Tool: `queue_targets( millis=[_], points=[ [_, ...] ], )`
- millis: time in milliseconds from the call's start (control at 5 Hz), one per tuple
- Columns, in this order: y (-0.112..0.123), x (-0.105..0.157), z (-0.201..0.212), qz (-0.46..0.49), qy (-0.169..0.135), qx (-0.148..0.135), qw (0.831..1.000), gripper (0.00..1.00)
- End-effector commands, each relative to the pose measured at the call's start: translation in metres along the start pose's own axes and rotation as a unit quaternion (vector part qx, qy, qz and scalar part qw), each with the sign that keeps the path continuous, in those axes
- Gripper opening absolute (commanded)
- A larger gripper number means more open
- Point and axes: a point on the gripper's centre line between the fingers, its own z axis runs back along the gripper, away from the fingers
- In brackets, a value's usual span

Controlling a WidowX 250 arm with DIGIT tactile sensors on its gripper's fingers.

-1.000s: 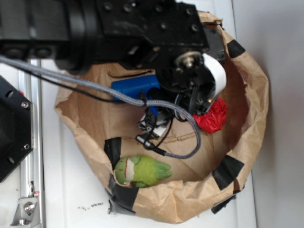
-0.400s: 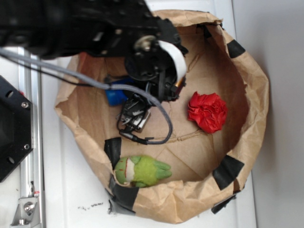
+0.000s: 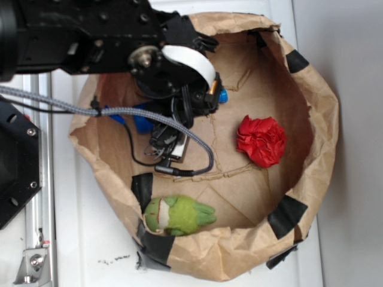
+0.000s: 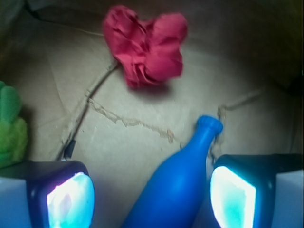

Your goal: Grab the blue bottle.

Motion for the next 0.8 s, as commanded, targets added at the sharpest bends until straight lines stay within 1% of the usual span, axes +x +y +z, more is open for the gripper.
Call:
queue_targets(
  millis=[0,400,600],
  points=[
    [0.0088,0.0251,0.0011,0.04,0.013,0.034,0.999,1.0],
    [0.0045,0.0249,0.004,0.044,0.014,0.041,0.998,1.0],
    [0.005,0.0221,0.0041,0.07,0.026,0.048,0.996,1.0]
  ],
)
